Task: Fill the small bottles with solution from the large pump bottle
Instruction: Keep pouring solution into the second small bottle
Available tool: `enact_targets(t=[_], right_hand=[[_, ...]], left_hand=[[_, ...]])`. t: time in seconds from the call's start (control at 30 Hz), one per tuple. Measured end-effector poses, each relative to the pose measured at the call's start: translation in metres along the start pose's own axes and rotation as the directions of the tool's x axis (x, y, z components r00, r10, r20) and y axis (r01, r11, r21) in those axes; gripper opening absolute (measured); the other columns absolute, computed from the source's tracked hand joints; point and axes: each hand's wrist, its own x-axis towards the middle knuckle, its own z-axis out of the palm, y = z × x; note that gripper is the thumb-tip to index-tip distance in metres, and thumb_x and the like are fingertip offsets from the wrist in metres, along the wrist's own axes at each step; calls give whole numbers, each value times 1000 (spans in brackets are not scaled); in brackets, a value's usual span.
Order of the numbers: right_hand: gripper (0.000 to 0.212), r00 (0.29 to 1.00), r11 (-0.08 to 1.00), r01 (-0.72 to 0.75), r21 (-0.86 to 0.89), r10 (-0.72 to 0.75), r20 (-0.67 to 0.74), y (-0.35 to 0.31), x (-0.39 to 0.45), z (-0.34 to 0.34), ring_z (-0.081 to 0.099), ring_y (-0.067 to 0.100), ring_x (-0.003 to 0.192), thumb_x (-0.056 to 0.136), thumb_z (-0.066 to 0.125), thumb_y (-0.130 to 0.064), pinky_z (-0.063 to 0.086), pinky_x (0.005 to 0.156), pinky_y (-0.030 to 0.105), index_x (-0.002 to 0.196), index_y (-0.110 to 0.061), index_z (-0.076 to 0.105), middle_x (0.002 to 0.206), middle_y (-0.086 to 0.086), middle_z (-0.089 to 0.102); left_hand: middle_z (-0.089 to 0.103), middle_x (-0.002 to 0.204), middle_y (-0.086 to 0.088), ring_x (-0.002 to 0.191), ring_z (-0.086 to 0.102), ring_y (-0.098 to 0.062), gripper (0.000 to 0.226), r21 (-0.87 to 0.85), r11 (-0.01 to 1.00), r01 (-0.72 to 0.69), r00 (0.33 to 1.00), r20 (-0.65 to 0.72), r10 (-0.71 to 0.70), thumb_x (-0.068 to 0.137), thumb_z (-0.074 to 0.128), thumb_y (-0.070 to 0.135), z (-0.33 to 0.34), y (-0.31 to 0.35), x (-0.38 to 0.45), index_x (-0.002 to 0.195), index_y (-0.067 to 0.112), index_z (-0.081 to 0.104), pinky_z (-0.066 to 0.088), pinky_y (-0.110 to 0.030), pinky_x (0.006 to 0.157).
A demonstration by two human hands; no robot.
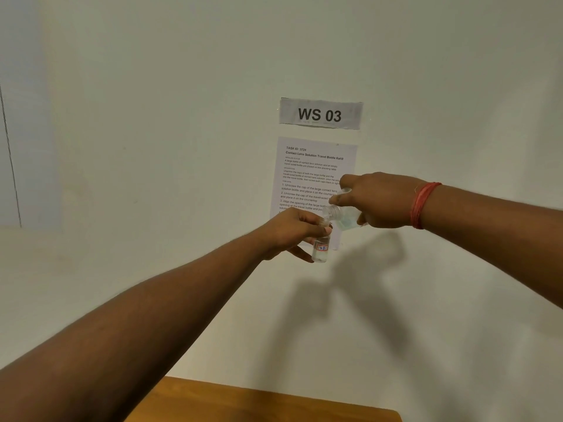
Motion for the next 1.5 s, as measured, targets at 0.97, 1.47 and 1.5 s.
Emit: enact_targets(t=[0.97, 1.47, 1.5], right_hand=[[70, 1000, 1000, 15, 5, -15, -5, -1, 0, 6, 60, 27, 104, 88, 69, -25, 53, 89, 35, 150, -29, 37, 136, 4, 45], [70, 1000, 1000, 13, -3, -13, -7, 1, -3, 8, 61, 27, 102, 88, 69, -26, 53, 87, 35, 149, -29, 37, 134, 4, 46], [70, 1000, 1000, 13, -3, -13, -8, 1, -2, 9, 61, 27, 102, 88, 69, -26, 53, 87, 35, 149, -29, 37, 134, 4, 46]], left_hand=[[76, 110, -9, 103, 72, -23, 20, -7, 1000, -1, 1000, 13, 1, 94, 69, 14, 3, -3, -2, 113, 7, 75, 64, -51, 79], [75, 113, -10, 105, 72, -25, 22, -9, 1000, 4, 1000, 11, -4, 93, 71, 14, 5, -4, 0, 113, 7, 74, 63, -54, 81], [75, 113, -9, 105, 72, -25, 22, -7, 1000, 4, 1000, 9, -4, 93, 71, 14, 5, -3, 0, 114, 7, 74, 63, -53, 80]])
